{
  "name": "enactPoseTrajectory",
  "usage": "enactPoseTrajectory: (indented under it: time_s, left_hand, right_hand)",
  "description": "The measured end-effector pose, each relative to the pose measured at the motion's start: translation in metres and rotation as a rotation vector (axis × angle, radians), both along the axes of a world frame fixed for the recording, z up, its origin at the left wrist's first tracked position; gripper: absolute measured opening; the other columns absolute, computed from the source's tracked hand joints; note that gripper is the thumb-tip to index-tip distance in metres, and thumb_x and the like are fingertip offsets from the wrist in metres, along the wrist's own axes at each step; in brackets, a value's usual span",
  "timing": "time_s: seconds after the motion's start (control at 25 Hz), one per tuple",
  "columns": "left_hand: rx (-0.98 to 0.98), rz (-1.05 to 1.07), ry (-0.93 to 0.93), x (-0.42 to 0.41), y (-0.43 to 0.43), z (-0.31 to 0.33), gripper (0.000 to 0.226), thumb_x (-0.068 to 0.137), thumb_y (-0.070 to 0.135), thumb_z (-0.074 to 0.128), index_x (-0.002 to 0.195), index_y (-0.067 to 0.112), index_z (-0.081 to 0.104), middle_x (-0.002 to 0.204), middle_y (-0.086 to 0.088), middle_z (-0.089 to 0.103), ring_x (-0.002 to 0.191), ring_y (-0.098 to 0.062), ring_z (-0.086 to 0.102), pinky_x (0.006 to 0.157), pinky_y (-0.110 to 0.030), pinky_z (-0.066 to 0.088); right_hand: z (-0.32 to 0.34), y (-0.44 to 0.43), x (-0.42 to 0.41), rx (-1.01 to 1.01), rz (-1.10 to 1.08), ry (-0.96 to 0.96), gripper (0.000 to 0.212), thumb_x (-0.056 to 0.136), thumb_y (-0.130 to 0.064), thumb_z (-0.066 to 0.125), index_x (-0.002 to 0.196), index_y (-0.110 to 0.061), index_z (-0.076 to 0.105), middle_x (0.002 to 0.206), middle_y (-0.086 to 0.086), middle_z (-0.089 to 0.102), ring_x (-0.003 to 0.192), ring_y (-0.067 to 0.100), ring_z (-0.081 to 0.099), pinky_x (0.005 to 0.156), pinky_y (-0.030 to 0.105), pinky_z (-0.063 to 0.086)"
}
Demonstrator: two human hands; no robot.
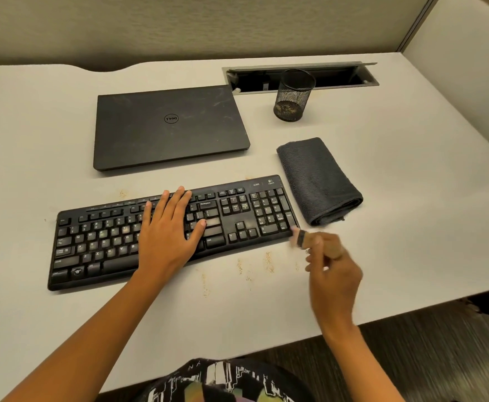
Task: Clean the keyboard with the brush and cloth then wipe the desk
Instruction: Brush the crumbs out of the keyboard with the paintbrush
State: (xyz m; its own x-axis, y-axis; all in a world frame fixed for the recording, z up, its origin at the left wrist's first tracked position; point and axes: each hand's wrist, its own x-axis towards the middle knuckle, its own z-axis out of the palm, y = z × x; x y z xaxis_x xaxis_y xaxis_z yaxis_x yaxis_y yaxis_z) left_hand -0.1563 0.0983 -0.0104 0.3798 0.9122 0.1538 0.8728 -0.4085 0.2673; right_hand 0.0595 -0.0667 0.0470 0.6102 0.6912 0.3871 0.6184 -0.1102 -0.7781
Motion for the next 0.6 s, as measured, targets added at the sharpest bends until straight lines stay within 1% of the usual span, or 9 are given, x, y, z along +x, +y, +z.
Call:
enactPoseTrajectory:
  time_s: [0.04,0.08,0.16,0.2,0.28,0.36,0.4,0.52,0.6]
  left_hand:
    - [-0.001,0.0,-0.001,0.0,0.0,0.0,0.073,0.093,0.064,0.022,0.153,0.023,0.029,0.16,0.003,0.026,0.15,-0.019,0.015,0.122,-0.046,0.006]
    - [-0.001,-0.001,0.0,-0.001,0.0,0.0,0.073,0.093,0.064,0.022,0.153,0.023,0.029,0.16,0.003,0.025,0.15,-0.019,0.015,0.122,-0.046,0.006]
    - [-0.007,-0.007,0.004,-0.001,0.0,0.0,0.073,0.093,0.064,0.021,0.153,0.023,0.029,0.16,0.003,0.025,0.15,-0.019,0.014,0.122,-0.046,0.005]
    - [-0.008,-0.007,0.007,-0.001,0.0,0.0,0.074,0.093,0.064,0.021,0.153,0.023,0.028,0.161,0.003,0.024,0.15,-0.019,0.014,0.122,-0.046,0.005]
    - [-0.004,-0.005,0.011,-0.001,0.0,0.0,0.074,0.093,0.064,0.02,0.153,0.023,0.028,0.161,0.003,0.024,0.15,-0.019,0.014,0.122,-0.046,0.005]
    - [-0.008,-0.004,0.013,-0.001,0.0,0.0,0.074,0.093,0.064,0.019,0.153,0.023,0.028,0.161,0.003,0.023,0.15,-0.019,0.014,0.122,-0.046,0.005]
    - [-0.01,-0.004,0.015,-0.001,0.0,0.0,0.074,0.093,0.064,0.019,0.154,0.023,0.027,0.161,0.003,0.023,0.15,-0.019,0.013,0.122,-0.046,0.005]
    - [-0.012,-0.006,0.016,-0.001,0.0,-0.001,0.074,0.093,0.064,0.018,0.154,0.023,0.027,0.161,0.003,0.022,0.15,-0.019,0.013,0.122,-0.046,0.004]
    - [-0.022,-0.011,0.002,-0.001,0.001,-0.002,0.072,0.094,0.062,0.016,0.154,0.023,0.026,0.161,0.004,0.02,0.15,-0.018,0.011,0.122,-0.046,0.003]
  right_hand:
    - [-0.005,0.0,-0.013,-0.018,0.1,-0.01,0.021,0.1,-0.021,0.043,0.088,-0.019,0.061,0.077,-0.017,0.058,0.064,-0.001,0.058,0.05,0.008,0.04]
    - [-0.011,-0.001,-0.026,-0.043,0.207,-0.033,0.024,0.099,-0.021,0.043,0.09,-0.013,0.064,0.081,-0.015,0.06,0.07,-0.005,0.057,0.056,0.003,0.041]
    - [-0.019,-0.003,-0.039,-0.058,0.326,-0.042,0.025,0.098,-0.02,0.046,0.099,-0.007,0.067,0.093,-0.01,0.065,0.082,-0.006,0.059,0.069,0.004,0.046]
    - [-0.019,-0.003,-0.036,-0.037,0.299,0.011,0.025,0.098,-0.02,0.047,0.101,-0.006,0.068,0.096,-0.01,0.066,0.081,-0.005,0.06,0.068,0.006,0.048]
    - [-0.015,-0.003,-0.02,0.04,0.106,0.089,0.023,0.098,-0.023,0.047,0.098,-0.011,0.066,0.087,-0.011,0.066,0.071,0.0,0.063,0.059,0.007,0.048]
    - [-0.01,-0.005,-0.005,0.06,-0.076,0.06,0.022,0.099,-0.029,0.044,0.096,-0.018,0.063,0.079,-0.007,0.065,0.065,0.006,0.062,0.053,0.013,0.047]
    - [-0.011,-0.004,-0.004,0.049,-0.08,0.038,0.025,0.1,-0.031,0.042,0.095,-0.018,0.063,0.078,-0.006,0.064,0.064,0.006,0.061,0.052,0.013,0.045]
    - [-0.021,0.004,-0.037,-0.001,0.155,0.036,0.035,0.101,-0.029,0.039,0.091,-0.008,0.065,0.077,-0.014,0.059,0.065,-0.006,0.056,0.052,0.003,0.04]
    - [-0.026,0.011,-0.063,-0.032,0.329,-0.009,0.034,0.102,-0.026,0.039,0.099,-0.005,0.066,0.085,-0.006,0.064,0.076,-0.006,0.057,0.066,0.003,0.044]
